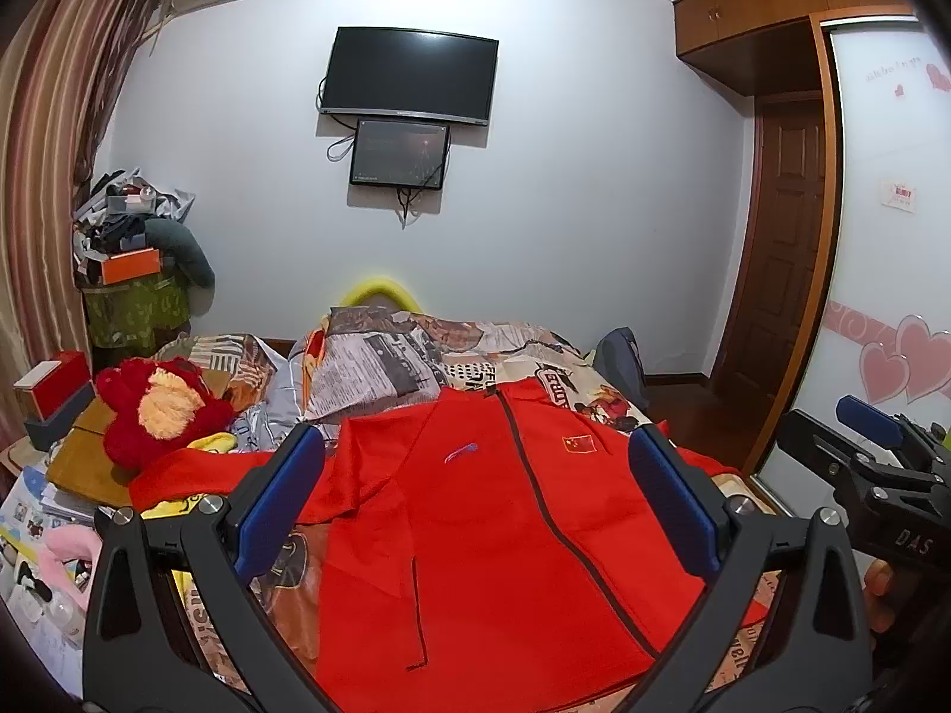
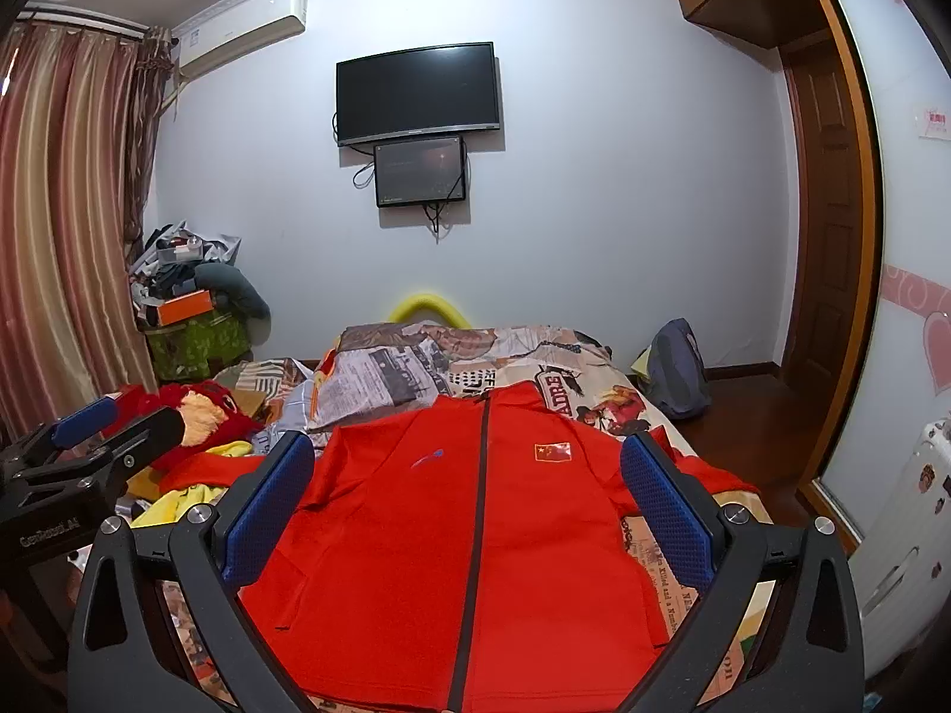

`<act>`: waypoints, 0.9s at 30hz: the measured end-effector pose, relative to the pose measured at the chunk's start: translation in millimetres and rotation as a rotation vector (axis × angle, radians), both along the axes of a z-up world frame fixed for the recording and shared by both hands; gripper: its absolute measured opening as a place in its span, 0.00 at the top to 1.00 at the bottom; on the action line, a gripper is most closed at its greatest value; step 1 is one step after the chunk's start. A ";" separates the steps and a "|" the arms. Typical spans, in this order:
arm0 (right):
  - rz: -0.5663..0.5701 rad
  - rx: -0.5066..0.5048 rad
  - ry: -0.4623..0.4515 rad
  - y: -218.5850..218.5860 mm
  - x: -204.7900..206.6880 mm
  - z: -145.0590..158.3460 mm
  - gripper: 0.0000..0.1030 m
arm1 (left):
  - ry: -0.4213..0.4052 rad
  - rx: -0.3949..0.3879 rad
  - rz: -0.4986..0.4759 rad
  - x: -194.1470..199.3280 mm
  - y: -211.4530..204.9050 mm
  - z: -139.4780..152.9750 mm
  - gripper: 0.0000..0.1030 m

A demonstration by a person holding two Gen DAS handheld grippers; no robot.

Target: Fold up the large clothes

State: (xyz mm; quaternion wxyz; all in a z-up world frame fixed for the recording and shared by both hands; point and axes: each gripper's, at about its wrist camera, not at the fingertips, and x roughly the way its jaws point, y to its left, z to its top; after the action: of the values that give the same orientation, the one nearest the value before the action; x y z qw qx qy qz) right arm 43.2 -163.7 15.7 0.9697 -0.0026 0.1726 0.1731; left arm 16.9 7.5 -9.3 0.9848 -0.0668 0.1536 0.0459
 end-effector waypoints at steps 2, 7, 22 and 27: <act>-0.001 -0.001 0.003 0.2 0.6 -0.5 0.01 | 0.001 0.007 0.004 -0.9 -0.8 0.0 0.00; -0.002 0.000 0.015 -0.2 4.6 -3.7 0.01 | -0.003 0.023 0.024 -1.2 -0.5 1.7 0.00; -0.054 -0.040 0.036 2.8 54.3 -14.3 0.01 | -0.004 0.126 0.137 53.4 35.1 19.2 0.00; -0.015 -0.062 0.072 12.9 80.2 -28.1 0.01 | 0.057 0.094 0.159 92.8 79.8 14.7 0.00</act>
State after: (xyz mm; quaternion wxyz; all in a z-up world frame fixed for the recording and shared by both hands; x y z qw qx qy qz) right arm 123.4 -150.8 -12.4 0.9635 -0.0251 0.2127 0.1603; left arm 109.6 87.3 5.4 0.9753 -0.0312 0.1736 0.1330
